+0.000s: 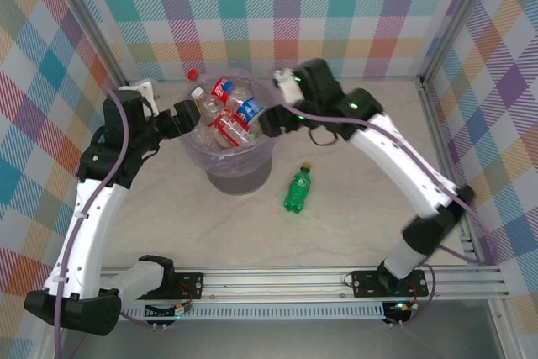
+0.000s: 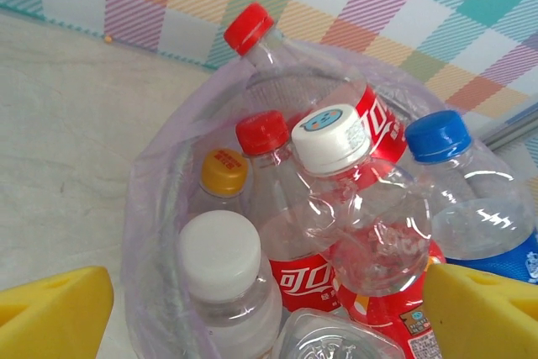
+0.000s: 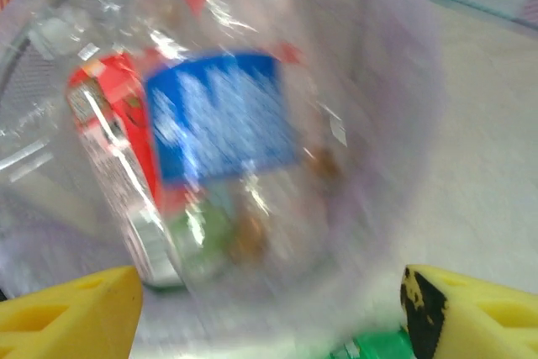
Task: Put the plastic bottles in the bin
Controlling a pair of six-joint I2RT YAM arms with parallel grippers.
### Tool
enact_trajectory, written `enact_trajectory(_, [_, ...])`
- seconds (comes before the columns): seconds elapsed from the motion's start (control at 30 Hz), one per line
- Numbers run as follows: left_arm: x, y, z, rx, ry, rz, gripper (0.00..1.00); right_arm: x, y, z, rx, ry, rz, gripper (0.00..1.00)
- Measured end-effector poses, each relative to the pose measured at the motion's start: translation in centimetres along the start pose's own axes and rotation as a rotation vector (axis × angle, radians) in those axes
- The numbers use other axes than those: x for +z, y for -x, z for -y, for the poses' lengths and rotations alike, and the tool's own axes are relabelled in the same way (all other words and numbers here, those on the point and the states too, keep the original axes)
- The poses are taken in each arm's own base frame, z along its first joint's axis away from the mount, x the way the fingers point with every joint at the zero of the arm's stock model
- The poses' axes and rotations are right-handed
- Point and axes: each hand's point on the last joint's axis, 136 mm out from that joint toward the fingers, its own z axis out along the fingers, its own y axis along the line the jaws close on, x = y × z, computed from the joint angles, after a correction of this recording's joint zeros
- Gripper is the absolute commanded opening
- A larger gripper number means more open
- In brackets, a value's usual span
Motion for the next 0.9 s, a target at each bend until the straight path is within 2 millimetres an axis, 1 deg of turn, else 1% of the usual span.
enact_trajectory(0.07, [-0.9, 0.5, 0.2, 0.008, -0.005, 0.027, 0.94, -3.1, -2.3, 3.2, 0.111, -0.058, 0.038, 0.80])
enact_trajectory(0.13, [-1.6, 1.0, 0.5, 0.013, -0.015, 0.050, 0.94, -5.5, -5.5, 6.2, 0.235, -0.121, 0.068, 0.80])
enact_trajectory(0.17, [-1.8, 1.2, 0.7, 0.014, -0.024, 0.058, 0.94, -6.0, -7.4, 7.6, 0.299, -0.152, 0.072, 0.81])
enact_trajectory(0.23, [-1.8, 1.4, 1.0, 0.015, -0.041, 0.062, 0.94, -5.7, -11.7, 9.0, 0.412, -0.184, 0.034, 0.81])
enact_trajectory(0.27, [-1.6, 1.4, 1.3, 0.015, -0.053, 0.059, 0.94, -4.7, -13.9, 9.2, 0.470, -0.183, 0.002, 0.82])
enact_trajectory(0.3, [-1.3, 1.5, 1.4, 0.015, -0.062, 0.056, 0.94, -3.5, -15.6, 9.2, 0.511, -0.174, -0.029, 0.83])
enact_trajectory(0.43, [0.5, 1.1, 1.9, 0.003, -0.089, 0.018, 0.94, 2.9, -23.2, 9.3, 0.702, -0.157, -0.230, 0.89])
enact_trajectory(0.5, [1.1, 0.8, 1.9, -0.006, -0.092, -0.002, 0.94, 5.0, -25.6, 9.0, 0.751, -0.168, -0.311, 0.91])
enact_trajectory(0.53, [1.2, 0.7, 1.8, -0.008, -0.093, -0.008, 0.94, 6.0, -26.2, 8.7, 0.762, -0.165, -0.336, 0.93])
enact_trajectory(0.6, [1.3, 0.6, 1.8, -0.011, -0.090, -0.012, 0.93, 7.7, -26.2, 8.0, 0.755, -0.144, -0.348, 0.94])
enact_trajectory(0.67, [1.3, 0.5, 1.4, -0.011, -0.076, -0.009, 0.93, 9.2, -25.9, 7.2, 0.736, -0.124, -0.359, 0.95])
enact_trajectory(0.73, [1.1, -0.5, 0.6, -0.011, -0.045, -0.020, 0.93, 10.7, -25.3, 6.7, 0.722, -0.104, -0.359, 0.94])
enact_trajectory(0.8, [1.0, -1.5, -0.2, -0.015, -0.020, -0.039, 0.93, 11.7, -24.8, 6.5, 0.714, -0.096, -0.351, 0.93])
enact_trajectory(0.9, [0.9, -2.5, -0.9, -0.024, 0.000, -0.058, 0.90, 12.9, -24.6, 6.8, 0.713, -0.095, -0.351, 0.87])
